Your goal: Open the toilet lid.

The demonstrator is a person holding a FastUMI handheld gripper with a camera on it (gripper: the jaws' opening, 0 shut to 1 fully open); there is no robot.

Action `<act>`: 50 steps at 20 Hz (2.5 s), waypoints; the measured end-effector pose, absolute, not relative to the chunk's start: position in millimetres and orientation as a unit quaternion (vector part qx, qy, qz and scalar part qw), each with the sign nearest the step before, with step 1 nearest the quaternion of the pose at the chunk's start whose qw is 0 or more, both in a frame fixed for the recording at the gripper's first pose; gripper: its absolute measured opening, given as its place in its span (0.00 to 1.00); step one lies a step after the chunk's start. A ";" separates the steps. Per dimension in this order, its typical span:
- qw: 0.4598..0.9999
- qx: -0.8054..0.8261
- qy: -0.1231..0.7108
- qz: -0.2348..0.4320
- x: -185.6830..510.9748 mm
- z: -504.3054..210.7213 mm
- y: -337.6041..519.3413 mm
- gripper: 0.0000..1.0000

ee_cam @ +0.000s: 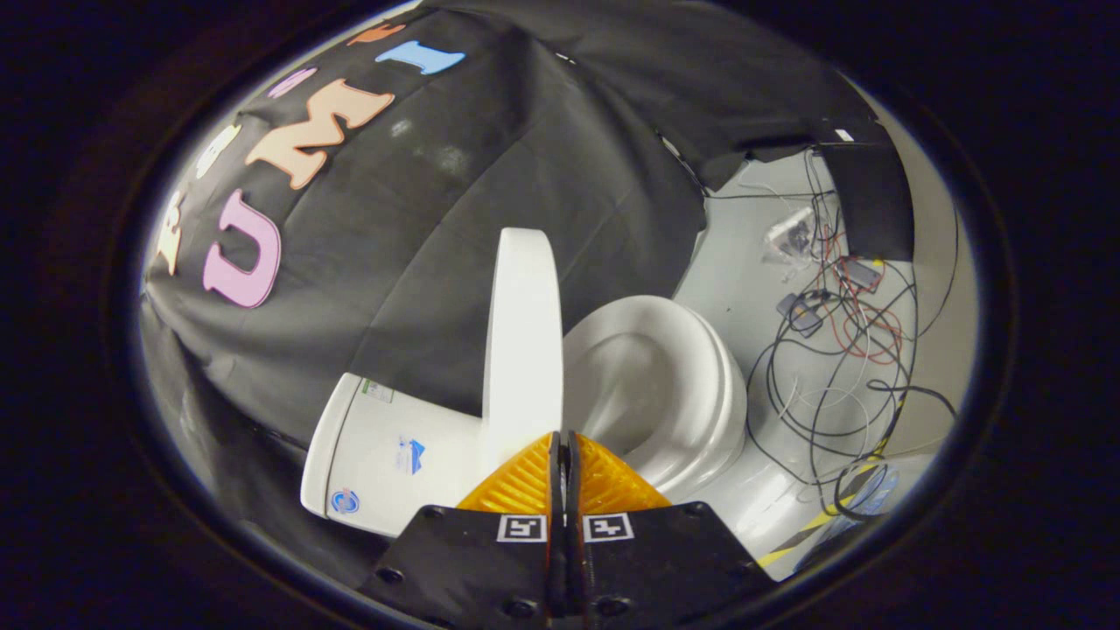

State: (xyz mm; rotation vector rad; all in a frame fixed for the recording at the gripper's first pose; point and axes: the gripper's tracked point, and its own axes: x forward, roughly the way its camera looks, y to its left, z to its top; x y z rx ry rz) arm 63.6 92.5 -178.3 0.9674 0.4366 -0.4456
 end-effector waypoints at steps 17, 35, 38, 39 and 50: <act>0.875 0.398 0.174 -0.215 84.8 -119.2 120.7 0.01; 0.915 0.326 0.156 -0.179 111.8 -67.1 167.3 0.01; 0.919 0.320 0.152 -0.174 115.0 -61.9 172.8 0.02; 0.920 0.319 0.151 -0.171 116.5 -60.7 174.5 0.02; 0.931 0.300 0.140 -0.156 133.9 -39.9 202.0 0.03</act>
